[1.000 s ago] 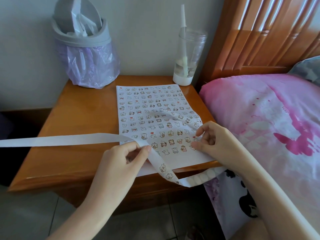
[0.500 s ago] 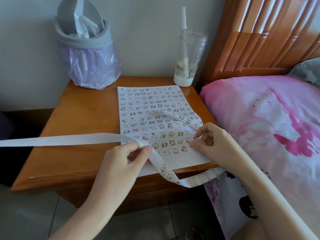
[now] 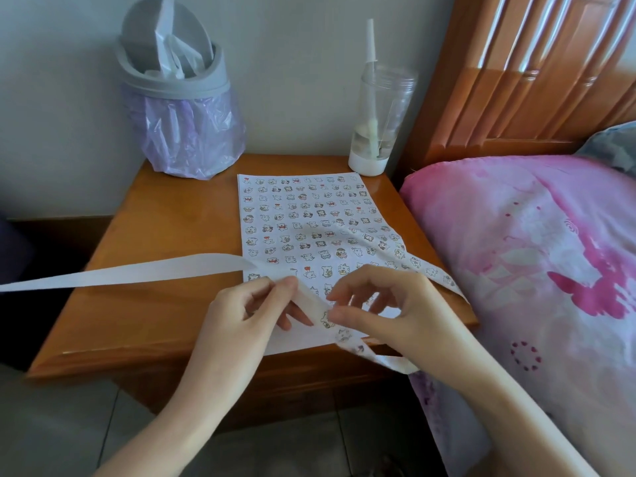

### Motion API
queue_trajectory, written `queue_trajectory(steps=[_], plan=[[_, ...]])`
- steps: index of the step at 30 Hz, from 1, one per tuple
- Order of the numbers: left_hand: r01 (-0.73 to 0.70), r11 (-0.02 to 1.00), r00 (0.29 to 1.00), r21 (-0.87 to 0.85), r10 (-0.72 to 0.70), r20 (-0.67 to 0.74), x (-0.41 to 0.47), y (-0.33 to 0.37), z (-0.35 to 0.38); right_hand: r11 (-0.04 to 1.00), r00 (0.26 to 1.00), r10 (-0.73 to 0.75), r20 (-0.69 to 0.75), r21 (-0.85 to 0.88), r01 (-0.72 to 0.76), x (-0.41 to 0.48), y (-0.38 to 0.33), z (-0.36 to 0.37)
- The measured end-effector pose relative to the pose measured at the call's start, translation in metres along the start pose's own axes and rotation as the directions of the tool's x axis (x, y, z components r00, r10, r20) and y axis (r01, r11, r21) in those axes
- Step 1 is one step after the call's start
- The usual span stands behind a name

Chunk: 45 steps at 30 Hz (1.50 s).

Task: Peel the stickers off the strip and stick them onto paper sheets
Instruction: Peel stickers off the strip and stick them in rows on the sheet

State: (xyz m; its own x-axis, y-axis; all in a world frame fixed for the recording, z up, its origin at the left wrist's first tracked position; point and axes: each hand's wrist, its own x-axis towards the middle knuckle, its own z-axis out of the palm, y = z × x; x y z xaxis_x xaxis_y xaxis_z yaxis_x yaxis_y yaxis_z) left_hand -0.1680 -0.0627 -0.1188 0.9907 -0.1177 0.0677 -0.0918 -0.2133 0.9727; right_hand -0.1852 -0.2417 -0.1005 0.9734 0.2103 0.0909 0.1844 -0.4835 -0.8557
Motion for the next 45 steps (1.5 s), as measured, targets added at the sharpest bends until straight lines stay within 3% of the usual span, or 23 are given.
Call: queue_trajectory(steps=[10, 16, 33, 41, 45], plan=[[0.002, 0.992, 0.998, -0.124, 0.007, 0.068, 0.000, 0.003, -0.002, 0.991, 0.997, 0.045, -0.058, 0.126, -0.037, 0.003, 0.002, 0.003], [-0.105, 0.994, 0.990, -0.012, 0.106, 0.094, -0.003, 0.005, -0.001, 0.977, 0.994, 0.030, -0.101, 0.212, -0.008, 0.003, -0.001, 0.004], [-0.148, 0.985, 0.987, 0.092, 0.141, 0.081, -0.004, 0.003, 0.001, 0.999, 0.996, 0.009, -0.092, 0.045, -0.005, 0.001, -0.004, 0.008], [-0.142, 0.974, 0.990, 0.176, 0.136, 0.046, -0.001, -0.002, 0.003, 0.990, 0.989, -0.088, -0.122, -0.120, 0.073, 0.001, 0.000, 0.009], [-0.145, 0.975, 0.989, 0.167, 0.141, 0.037, -0.001, -0.001, 0.002, 0.993, 0.987, -0.097, -0.125, -0.083, 0.087, 0.000, -0.003, 0.003]])
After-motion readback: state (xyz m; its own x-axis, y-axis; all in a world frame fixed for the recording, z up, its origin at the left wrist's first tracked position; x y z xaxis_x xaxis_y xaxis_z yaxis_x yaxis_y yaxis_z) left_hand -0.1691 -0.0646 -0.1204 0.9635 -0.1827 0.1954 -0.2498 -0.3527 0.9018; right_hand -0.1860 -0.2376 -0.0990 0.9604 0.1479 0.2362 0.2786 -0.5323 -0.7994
